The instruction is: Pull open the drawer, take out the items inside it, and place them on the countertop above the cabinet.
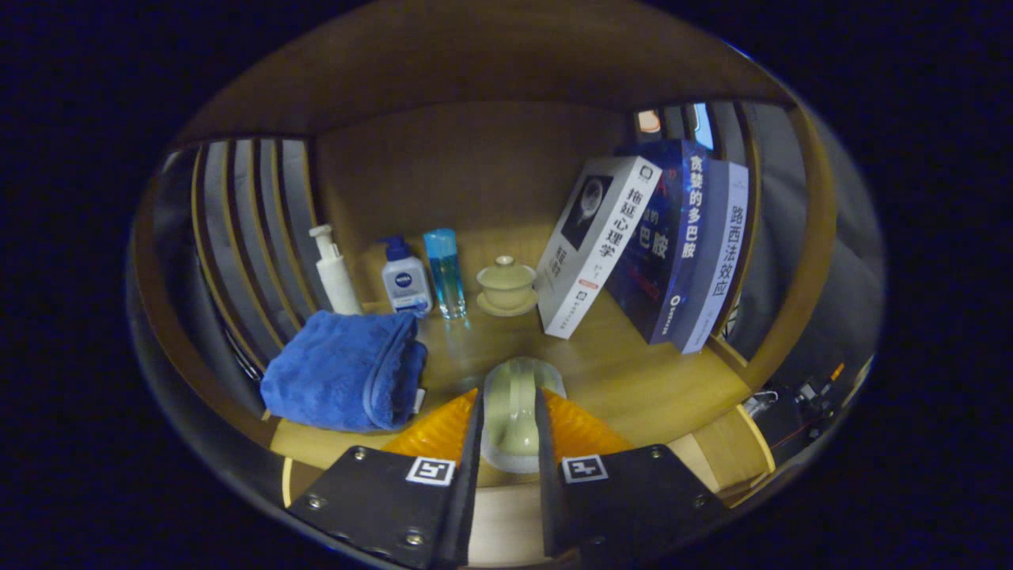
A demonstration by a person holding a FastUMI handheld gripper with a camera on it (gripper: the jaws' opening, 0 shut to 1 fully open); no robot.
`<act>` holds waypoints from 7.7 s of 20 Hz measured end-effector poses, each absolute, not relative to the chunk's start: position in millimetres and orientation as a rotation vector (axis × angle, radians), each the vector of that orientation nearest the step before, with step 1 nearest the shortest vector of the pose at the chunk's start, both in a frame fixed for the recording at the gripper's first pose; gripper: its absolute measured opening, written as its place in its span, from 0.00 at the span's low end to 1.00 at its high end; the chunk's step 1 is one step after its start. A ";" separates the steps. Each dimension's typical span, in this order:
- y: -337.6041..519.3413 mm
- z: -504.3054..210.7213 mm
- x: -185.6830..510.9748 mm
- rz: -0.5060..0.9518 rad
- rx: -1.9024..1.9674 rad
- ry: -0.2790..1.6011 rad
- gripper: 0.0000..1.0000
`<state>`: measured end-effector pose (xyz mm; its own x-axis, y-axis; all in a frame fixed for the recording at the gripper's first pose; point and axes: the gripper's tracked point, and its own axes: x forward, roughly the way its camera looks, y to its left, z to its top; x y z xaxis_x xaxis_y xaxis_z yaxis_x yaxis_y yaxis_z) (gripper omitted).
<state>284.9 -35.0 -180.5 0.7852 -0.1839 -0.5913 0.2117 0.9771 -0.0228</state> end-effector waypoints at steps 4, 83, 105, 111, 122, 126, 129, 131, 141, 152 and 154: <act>-26.5 -142.6 261.7 -0.194 0.035 0.482 0.35; -9.5 -287.7 100.2 -0.096 0.092 0.489 0.81; -11.9 -306.1 177.8 -0.091 0.095 0.496 0.80; -12.3 -310.0 193.3 -0.091 0.098 0.501 0.81; -12.7 -310.2 195.7 -0.087 0.100 0.496 0.80; -12.8 -310.6 195.5 -0.086 0.105 0.504 0.81; -13.2 -310.2 195.5 -0.086 0.107 0.503 0.81; -12.6 -309.8 195.3 -0.087 0.113 0.496 0.81; -17.0 -289.3 191.9 -0.111 0.137 0.456 0.81; -25.1 -178.4 169.1 -0.128 0.012 0.293 0.81; -27.0 -154.2 163.2 -0.135 -0.014 0.258 0.81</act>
<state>163.2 -27.0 -154.2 0.9578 -0.1353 -0.2536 0.1316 0.9908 -0.0314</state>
